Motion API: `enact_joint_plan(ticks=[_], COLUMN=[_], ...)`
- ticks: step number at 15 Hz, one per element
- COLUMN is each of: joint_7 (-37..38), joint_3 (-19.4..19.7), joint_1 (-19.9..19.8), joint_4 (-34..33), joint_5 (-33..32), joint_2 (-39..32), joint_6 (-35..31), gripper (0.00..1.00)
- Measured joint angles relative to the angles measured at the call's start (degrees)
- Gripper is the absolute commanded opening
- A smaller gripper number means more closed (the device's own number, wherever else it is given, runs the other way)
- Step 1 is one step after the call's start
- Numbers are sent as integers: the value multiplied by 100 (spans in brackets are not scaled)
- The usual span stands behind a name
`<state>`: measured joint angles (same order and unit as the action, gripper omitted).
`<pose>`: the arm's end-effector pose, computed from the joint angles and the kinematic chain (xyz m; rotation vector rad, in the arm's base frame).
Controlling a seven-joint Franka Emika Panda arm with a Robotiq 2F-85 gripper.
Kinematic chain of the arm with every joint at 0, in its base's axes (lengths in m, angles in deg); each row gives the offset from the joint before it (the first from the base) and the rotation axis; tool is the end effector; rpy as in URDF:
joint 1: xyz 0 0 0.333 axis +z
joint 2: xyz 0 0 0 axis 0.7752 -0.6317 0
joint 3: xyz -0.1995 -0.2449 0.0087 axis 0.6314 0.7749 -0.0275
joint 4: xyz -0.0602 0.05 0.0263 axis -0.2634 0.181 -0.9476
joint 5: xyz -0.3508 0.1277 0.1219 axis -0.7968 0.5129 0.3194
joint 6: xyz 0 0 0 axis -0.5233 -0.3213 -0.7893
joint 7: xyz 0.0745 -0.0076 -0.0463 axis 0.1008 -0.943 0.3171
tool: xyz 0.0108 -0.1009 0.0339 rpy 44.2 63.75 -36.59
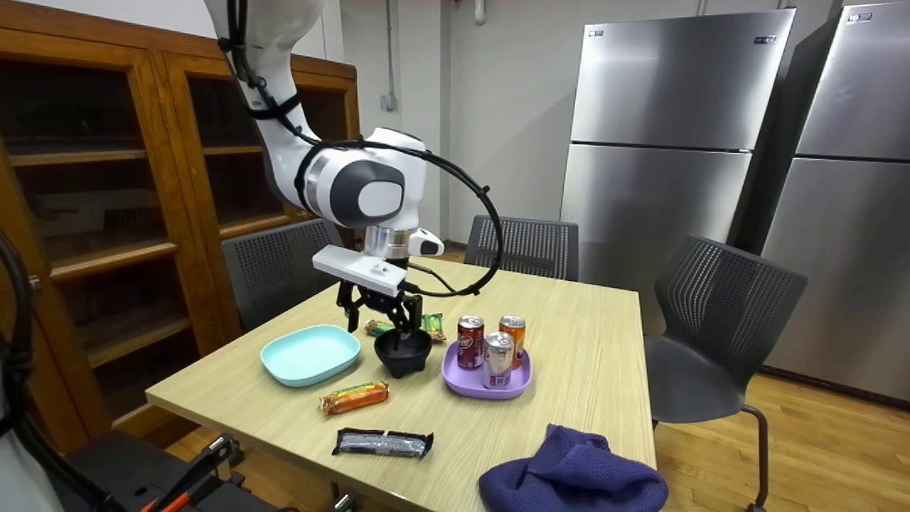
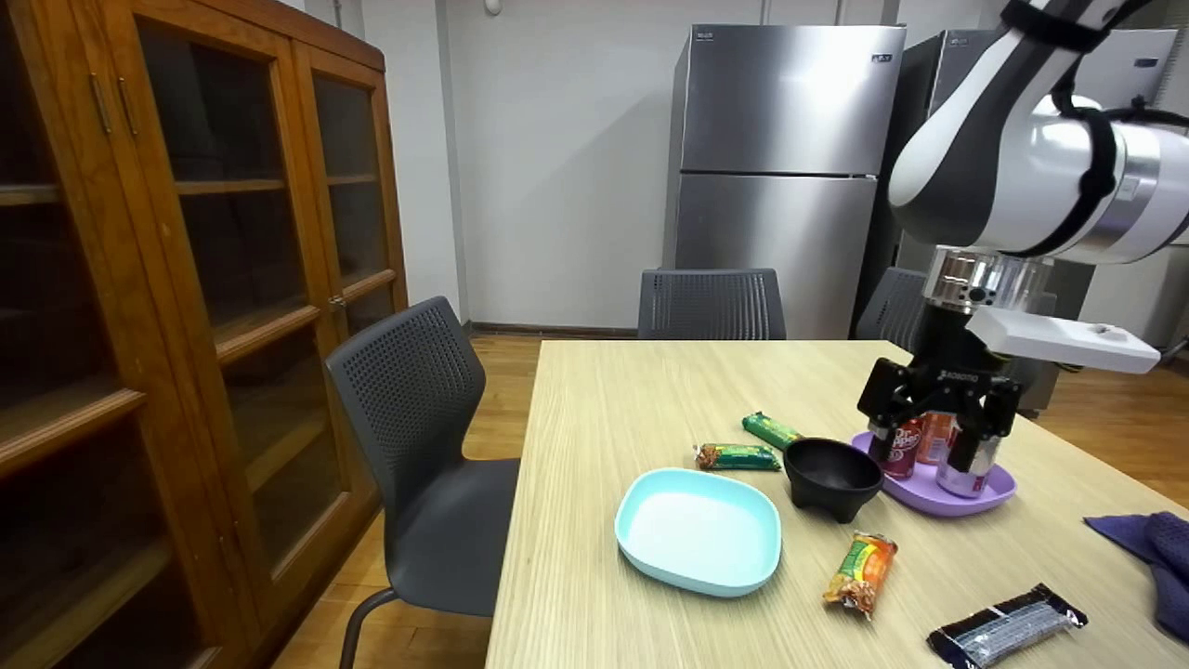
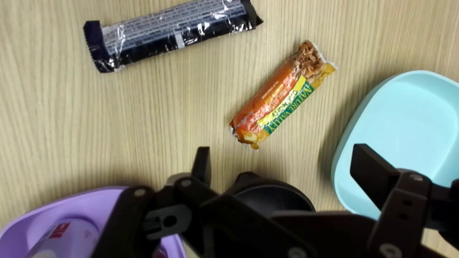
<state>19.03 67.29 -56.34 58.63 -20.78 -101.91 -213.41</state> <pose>0.4665 -0.0156 0.1919 -3.0038 -0.1286 0.0879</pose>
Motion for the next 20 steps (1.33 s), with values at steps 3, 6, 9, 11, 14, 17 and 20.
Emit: enact_joint_plan(ticks=[3,6,9,11,14,17,20], joint_7=[108,174,287,437,712,1025,1309], joint_3=[-51,-151,-274,-314,-338,-337,-327], joint_1=[84,142,186,239,317,370,416], joint_4=[183,318,373,381,380,378,374], joint_5=[163,345,402,395,321,136,-42], joint_2=[-17,-116,-355,-584,-942,-1212,-1399], joint_6=[-87,-446,-985,-1383,-1869,-2146,-2294], gripper=[100,100,100,100,100,100,100])
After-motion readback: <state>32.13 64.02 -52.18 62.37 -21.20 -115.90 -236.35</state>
